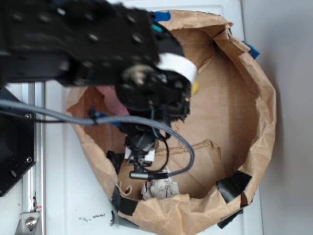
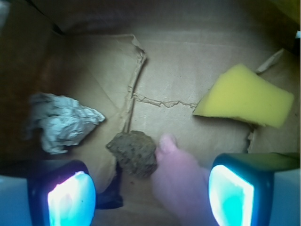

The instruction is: Grab the rock.

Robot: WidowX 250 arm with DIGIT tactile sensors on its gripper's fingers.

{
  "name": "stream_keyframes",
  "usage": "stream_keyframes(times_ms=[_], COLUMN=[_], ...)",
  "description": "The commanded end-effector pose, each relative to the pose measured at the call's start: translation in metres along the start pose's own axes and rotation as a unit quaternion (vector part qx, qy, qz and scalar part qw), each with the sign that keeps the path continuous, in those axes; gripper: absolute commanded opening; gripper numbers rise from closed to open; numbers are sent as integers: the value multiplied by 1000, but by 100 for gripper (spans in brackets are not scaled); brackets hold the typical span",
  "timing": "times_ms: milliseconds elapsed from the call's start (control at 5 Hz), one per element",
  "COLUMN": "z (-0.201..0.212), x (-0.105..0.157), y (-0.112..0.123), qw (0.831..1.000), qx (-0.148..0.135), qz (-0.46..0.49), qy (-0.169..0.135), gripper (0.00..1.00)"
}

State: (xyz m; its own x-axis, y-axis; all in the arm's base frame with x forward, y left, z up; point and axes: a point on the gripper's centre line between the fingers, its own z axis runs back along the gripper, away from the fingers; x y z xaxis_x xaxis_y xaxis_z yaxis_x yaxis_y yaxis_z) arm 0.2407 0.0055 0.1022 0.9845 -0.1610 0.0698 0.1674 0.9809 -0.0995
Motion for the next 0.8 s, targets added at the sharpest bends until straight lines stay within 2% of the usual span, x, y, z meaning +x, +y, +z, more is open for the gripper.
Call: stream_keyframes(times_ms=[0, 600], z=[12, -1], x=[19, 19], y=[6, 7], qw=[996, 992], qx=[-11, 20], qz=[-85, -110], qy=[-37, -55], gripper=[100, 100])
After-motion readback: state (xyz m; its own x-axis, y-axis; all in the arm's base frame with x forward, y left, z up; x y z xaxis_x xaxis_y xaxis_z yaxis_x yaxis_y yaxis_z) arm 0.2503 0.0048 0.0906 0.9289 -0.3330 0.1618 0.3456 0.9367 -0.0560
